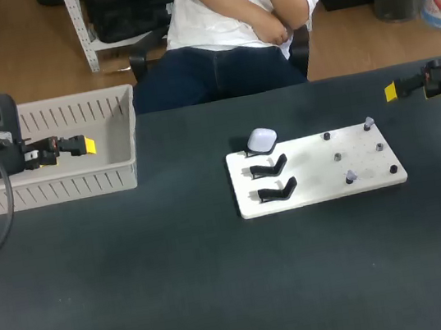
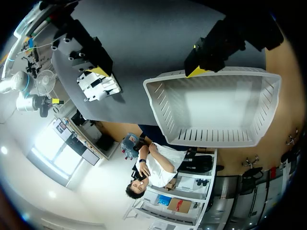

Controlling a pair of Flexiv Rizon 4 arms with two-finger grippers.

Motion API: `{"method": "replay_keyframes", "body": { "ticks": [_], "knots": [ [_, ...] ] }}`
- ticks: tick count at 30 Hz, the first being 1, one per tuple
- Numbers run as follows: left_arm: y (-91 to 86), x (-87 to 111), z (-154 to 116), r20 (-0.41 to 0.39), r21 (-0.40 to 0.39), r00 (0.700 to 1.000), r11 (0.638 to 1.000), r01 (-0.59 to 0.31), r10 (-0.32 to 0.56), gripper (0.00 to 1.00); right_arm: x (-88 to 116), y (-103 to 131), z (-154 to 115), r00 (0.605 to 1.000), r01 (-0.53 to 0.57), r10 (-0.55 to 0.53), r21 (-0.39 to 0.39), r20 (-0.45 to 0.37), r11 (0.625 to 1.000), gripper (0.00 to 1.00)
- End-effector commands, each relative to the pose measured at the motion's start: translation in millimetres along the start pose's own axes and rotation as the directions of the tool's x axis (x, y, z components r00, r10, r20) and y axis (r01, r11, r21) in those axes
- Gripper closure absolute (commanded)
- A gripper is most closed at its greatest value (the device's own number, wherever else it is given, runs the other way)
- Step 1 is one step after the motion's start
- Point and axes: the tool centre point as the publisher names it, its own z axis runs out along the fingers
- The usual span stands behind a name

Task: Pick up each earbud case from the left stands, insert the matching earbuds, close the lid, and place the case in the box.

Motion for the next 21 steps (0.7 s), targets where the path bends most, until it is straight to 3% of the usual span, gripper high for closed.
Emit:
{"method": "replay_keyframes", "body": {
  "ticks": [1,11,12,15,16,18,21],
  "knots": [
    [-2.4,-2.2,-0.1,-0.010,-0.011,1.000,1.000,0.003,-0.003,0.00,0.1,0.2,0.0,1.000,0.000,0.000,0.002,-0.001,1.000,0.00],
    [-2.4,-2.2,-0.1,-0.010,-0.011,1.000,1.000,0.003,-0.003,0.00,0.1,0.2,0.0,1.000,0.000,0.000,0.002,-0.001,1.000,0.00],
    [-4.5,-3.5,2.5,0.011,0.049,0.999,0.998,-0.042,0.041,0.00,0.1,0.2,0.0,1.000,0.000,0.000,0.002,-0.001,1.000,0.00],
    [-9.0,-5.5,10.7,0.100,0.193,0.973,0.956,-0.222,0.206,0.00,0.1,0.2,0.0,1.000,0.000,0.000,0.002,-0.001,1.000,0.00],
    [-10.3,-6.0,13.2,0.139,0.232,0.952,0.926,-0.298,0.272,0.00,0.1,0.2,0.0,1.000,0.000,0.000,0.002,-0.001,1.000,0.00],
    [-8.6,-8.1,17.4,0.227,0.320,0.933,0.883,-0.344,0.281,0.00,0.1,0.2,0.0,1.000,0.000,0.000,0.002,-0.001,1.000,0.00],
    [-10.7,-13.1,23.2,0.293,0.342,0.889,0.830,-0.441,0.352,0.00,0.1,0.2,0.0,1.000,0.000,0.000,0.002,-0.001,1.000,0.00]
  ]
}}
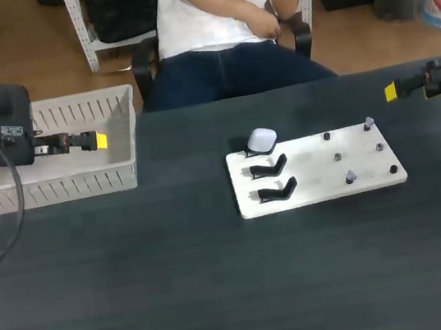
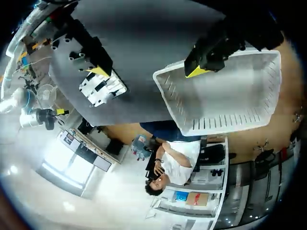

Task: Pick up each earbud case from the left stands, insert the matching earbuds, close the lid, and place the case in the box.

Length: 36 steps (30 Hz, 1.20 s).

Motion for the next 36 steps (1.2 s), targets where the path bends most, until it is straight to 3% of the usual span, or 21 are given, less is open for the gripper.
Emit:
{"method": "replay_keyframes", "body": {
  "ticks": [1,7,12,14,16,36],
  "knots": [
    [7.2,-0.4,13.4,0.292,0.313,0.928,0.893,-0.322,0.232,0.00,0.1,0.3,0.0,1.000,0.000,0.000,0.002,-0.001,1.000,0.00],
    [-5.6,-8.3,18.1,0.394,0.353,0.832,0.771,-0.530,0.391,0.00,0.1,0.3,0.0,1.000,0.000,0.000,0.002,-0.001,1.000,0.00],
    [-16.1,-12.1,22.9,0.457,0.380,0.766,0.679,-0.628,0.452,0.00,0.1,0.3,0.0,1.000,0.000,0.000,0.002,-0.001,1.000,0.00],
    [-21.8,-13.0,23.8,0.462,0.379,0.750,0.658,-0.650,0.474,0.00,0.1,0.3,0.0,1.000,0.000,0.000,0.002,-0.001,1.000,0.00],
    [-26.6,-15.0,25.7,0.433,0.369,0.759,0.673,-0.641,0.487,0.00,0.1,0.3,0.0,1.000,0.000,0.000,0.002,-0.001,1.000,0.00],
    [-26.6,-15.0,25.7,0.433,0.369,0.759,0.673,-0.641,0.487,0.00,0.1,0.3,0.0,1.000,0.000,0.000,0.002,-0.001,1.000,0.00]
  ]
}}
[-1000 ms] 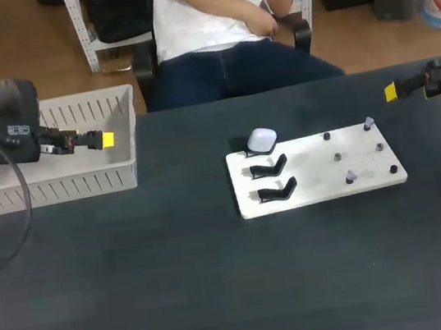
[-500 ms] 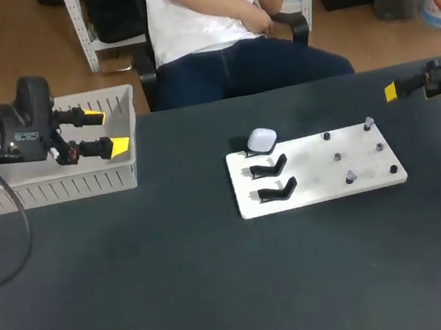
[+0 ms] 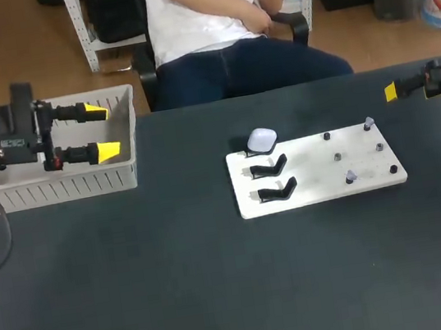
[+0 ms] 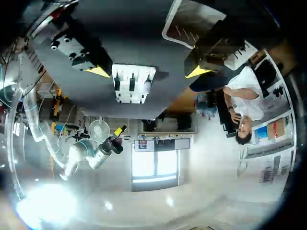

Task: Pick up each earbud case from the left stands, insert the matching earbuds, close the lid, and place the case in the box.

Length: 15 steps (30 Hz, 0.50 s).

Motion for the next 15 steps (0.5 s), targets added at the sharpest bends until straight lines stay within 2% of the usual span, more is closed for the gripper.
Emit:
{"method": "replay_keyframes", "body": {
  "ticks": [1,10,15],
  "knots": [
    [-1.4,2.4,0.5,0.064,-0.007,0.998,1.000,-0.003,0.003,0.00,0.1,0.2,0.0,1.000,0.000,0.000,0.002,-0.001,1.000,0.00],
    [-1.4,2.4,0.5,0.064,-0.007,0.998,1.000,-0.003,0.003,0.00,0.1,0.2,0.0,1.000,0.000,0.000,0.002,-0.001,1.000,0.00],
    [-2.6,3.8,26.4,-0.030,0.033,0.999,0.999,-0.025,0.026,0.00,0.1,0.2,0.0,1.000,0.000,0.000,0.002,-0.001,1.000,0.00]
  ]
}}
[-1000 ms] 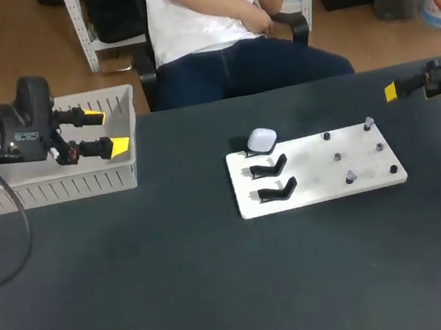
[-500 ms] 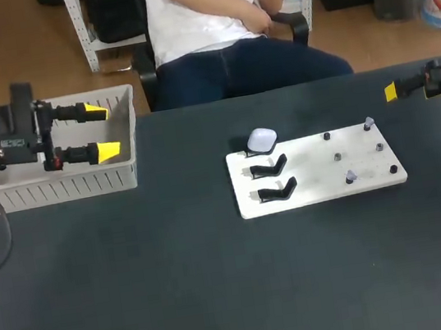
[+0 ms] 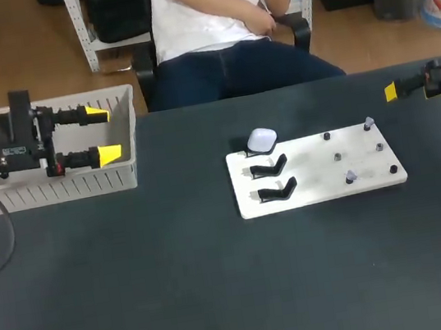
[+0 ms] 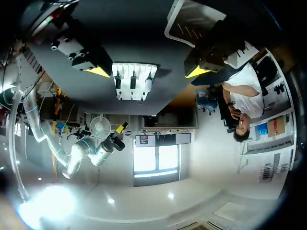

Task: Pick up each earbud case from the left stands, insert the matching earbuds, close the lid, and place the case in the box.

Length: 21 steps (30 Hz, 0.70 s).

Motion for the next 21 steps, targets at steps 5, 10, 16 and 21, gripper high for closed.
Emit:
{"method": "replay_keyframes", "body": {
  "ticks": [5,10,16,21],
  "knots": [
    [6.6,1.4,44.6,-0.128,0.053,0.992,0.998,-0.017,0.023,0.00,0.1,0.2,0.0,1.000,0.000,0.000,0.002,-0.001,1.000,0.00],
    [6.7,10.6,72.3,-0.173,0.103,0.985,0.994,0.023,-0.005,0.00,0.1,0.2,0.0,1.000,0.000,0.000,0.002,-0.001,1.000,0.00],
    [5.5,18.4,106.2,-0.180,0.125,0.984,0.992,0.033,-0.010,0.00,0.1,0.2,0.0,1.000,0.000,0.000,0.002,-0.001,1.000,0.00],
    [2.1,16.6,128.7,-0.173,0.135,0.985,0.991,0.027,-0.003,0.00,0.1,0.2,0.0,1.000,0.000,0.000,0.002,-0.001,1.000,0.00]
  ]
}}
